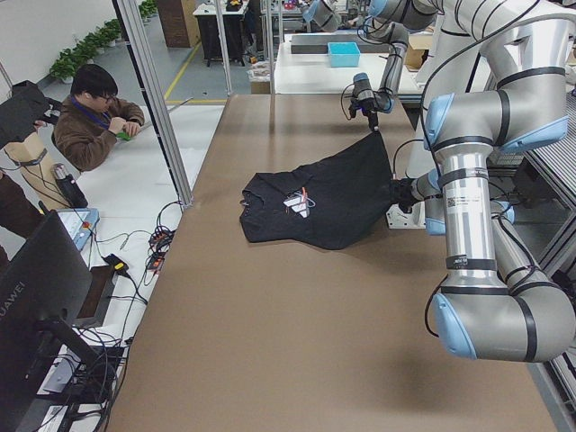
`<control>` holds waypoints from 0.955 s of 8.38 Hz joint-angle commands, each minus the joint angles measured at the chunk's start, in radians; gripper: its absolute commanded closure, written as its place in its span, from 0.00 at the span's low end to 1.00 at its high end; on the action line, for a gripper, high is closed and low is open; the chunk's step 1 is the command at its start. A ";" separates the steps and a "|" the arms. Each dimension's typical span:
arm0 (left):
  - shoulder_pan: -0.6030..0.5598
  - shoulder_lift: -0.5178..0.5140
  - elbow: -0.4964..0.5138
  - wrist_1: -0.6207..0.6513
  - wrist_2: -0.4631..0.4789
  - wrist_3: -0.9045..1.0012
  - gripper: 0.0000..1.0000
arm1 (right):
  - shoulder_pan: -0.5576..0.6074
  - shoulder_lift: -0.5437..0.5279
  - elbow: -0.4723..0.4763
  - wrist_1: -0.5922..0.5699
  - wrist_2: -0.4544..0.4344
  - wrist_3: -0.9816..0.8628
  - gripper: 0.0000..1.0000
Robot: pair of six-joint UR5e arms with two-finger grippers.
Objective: Fold clothes
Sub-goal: 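Lift the hem with both grippers and fold it toward the collar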
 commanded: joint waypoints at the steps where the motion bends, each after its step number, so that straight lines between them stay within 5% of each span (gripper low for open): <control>1: 0.068 0.072 -0.005 -0.208 -0.005 0.058 1.00 | 0.000 -0.060 -0.003 0.254 0.089 0.122 1.00; 6: -0.021 -0.041 -0.007 -0.248 0.010 0.046 1.00 | 0.183 0.099 -0.166 0.231 0.090 0.121 1.00; 8: -0.161 -0.039 0.019 -0.233 -0.019 0.041 1.00 | 0.256 0.194 -0.260 0.212 0.086 0.119 1.00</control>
